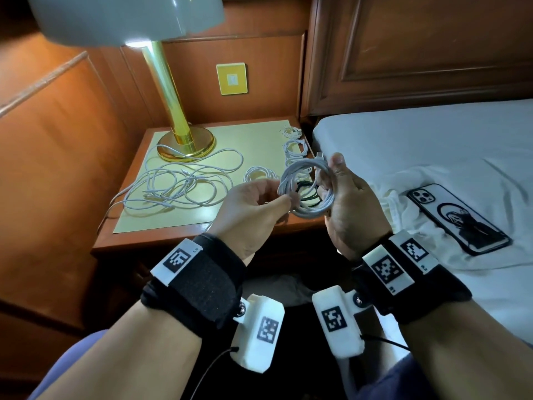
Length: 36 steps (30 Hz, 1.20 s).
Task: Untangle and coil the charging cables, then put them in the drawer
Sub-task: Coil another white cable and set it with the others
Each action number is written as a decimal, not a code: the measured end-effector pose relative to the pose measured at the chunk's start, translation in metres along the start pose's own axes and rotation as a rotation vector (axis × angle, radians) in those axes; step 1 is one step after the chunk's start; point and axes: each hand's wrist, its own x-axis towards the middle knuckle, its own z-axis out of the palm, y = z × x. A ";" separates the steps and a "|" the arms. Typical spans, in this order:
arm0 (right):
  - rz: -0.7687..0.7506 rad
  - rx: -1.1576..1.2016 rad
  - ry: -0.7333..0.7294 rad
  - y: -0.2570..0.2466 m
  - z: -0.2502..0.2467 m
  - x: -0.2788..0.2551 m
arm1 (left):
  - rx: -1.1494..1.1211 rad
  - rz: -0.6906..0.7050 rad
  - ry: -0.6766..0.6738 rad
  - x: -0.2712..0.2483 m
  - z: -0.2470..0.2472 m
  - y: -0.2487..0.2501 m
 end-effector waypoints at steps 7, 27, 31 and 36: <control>-0.039 -0.180 -0.068 -0.002 -0.002 -0.004 | -0.031 -0.152 -0.095 -0.002 0.005 0.000; 0.002 -0.269 -0.152 0.001 -0.013 0.005 | 0.139 0.034 -0.236 -0.003 -0.004 -0.004; 0.003 -0.229 -0.225 -0.001 -0.014 0.004 | 0.164 -0.001 -0.218 0.000 -0.005 -0.003; 0.078 -0.215 -0.349 -0.006 -0.024 0.007 | 0.425 0.040 -0.141 0.004 -0.012 -0.002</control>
